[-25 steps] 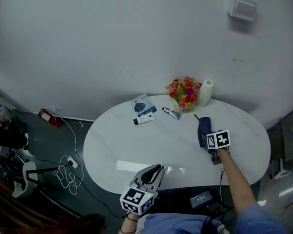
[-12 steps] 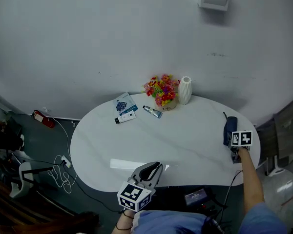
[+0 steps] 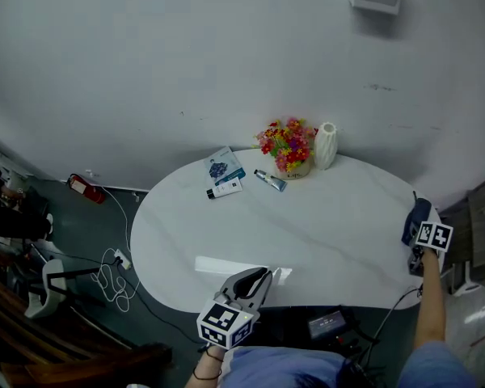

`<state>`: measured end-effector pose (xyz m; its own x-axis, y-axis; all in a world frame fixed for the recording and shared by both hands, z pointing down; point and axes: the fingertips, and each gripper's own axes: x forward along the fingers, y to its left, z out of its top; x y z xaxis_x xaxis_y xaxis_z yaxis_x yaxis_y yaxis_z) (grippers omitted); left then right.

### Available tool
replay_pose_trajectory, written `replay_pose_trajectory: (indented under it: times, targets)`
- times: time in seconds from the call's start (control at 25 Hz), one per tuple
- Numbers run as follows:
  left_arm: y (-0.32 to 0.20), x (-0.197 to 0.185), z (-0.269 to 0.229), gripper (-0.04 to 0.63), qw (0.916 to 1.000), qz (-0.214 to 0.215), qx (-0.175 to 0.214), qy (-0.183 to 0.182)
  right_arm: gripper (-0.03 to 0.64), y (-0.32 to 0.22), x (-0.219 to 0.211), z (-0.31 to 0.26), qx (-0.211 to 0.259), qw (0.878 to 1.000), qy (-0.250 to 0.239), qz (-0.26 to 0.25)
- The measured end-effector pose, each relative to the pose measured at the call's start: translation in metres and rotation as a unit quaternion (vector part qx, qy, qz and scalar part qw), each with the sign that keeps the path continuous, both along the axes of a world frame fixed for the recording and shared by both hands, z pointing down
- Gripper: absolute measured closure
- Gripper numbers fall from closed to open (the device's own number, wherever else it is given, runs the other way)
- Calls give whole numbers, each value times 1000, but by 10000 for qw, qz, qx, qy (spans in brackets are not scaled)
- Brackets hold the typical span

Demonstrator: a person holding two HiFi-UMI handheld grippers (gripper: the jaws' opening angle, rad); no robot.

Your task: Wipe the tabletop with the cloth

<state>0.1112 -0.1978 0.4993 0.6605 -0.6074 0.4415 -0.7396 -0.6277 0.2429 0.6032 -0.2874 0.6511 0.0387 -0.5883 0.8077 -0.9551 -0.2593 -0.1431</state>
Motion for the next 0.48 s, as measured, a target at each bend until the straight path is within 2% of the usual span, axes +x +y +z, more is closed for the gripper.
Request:
replay_pose_trajectory:
  times: [0.24,0.48]
  targets:
    - [-3,-40,-1,561,9999,-85,34,67,546,-1,-62,-23,213,9995,-202,-64]
    - [-2,-112,-8,561,9997,-137,191,25,546,2,-173,-47,434,9973,-441,-406]
